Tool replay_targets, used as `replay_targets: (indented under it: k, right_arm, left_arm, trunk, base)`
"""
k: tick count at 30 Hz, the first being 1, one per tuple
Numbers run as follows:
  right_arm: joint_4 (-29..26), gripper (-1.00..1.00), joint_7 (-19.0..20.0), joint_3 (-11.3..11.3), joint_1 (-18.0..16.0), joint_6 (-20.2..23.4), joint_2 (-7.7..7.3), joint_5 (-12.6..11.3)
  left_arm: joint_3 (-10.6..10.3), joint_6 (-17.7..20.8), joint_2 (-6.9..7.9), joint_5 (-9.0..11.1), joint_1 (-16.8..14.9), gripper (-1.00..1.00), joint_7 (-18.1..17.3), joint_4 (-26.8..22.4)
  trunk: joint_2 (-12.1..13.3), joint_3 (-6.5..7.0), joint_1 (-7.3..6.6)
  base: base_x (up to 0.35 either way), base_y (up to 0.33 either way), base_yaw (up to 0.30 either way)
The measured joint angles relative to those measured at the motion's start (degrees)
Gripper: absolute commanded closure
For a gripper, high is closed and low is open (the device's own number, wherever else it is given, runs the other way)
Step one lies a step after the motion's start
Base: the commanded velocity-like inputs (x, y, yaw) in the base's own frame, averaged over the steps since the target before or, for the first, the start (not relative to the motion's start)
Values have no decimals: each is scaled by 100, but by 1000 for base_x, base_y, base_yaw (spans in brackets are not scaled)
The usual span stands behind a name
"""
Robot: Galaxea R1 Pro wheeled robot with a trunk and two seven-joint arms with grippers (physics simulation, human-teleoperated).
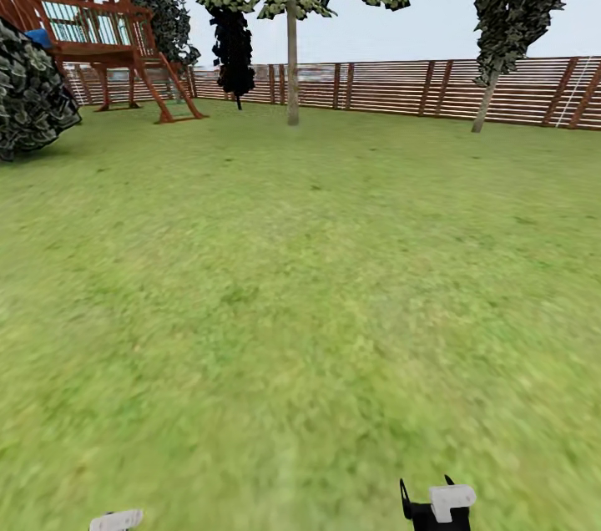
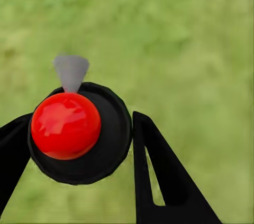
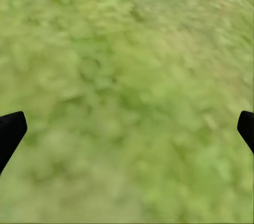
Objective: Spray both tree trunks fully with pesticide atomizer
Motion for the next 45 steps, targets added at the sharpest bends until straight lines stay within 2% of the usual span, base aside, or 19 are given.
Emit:
replay_targets:
  k: [45]
  right_arm:
    - [0, -100, 0, 0, 0, 0, 0, 2]
  left_arm:
    - [-1, -3, -2, 0, 0, 100, 0, 0]
  trunk:
    - [0, 0, 0]
  base:
    - [338, 0, 0]
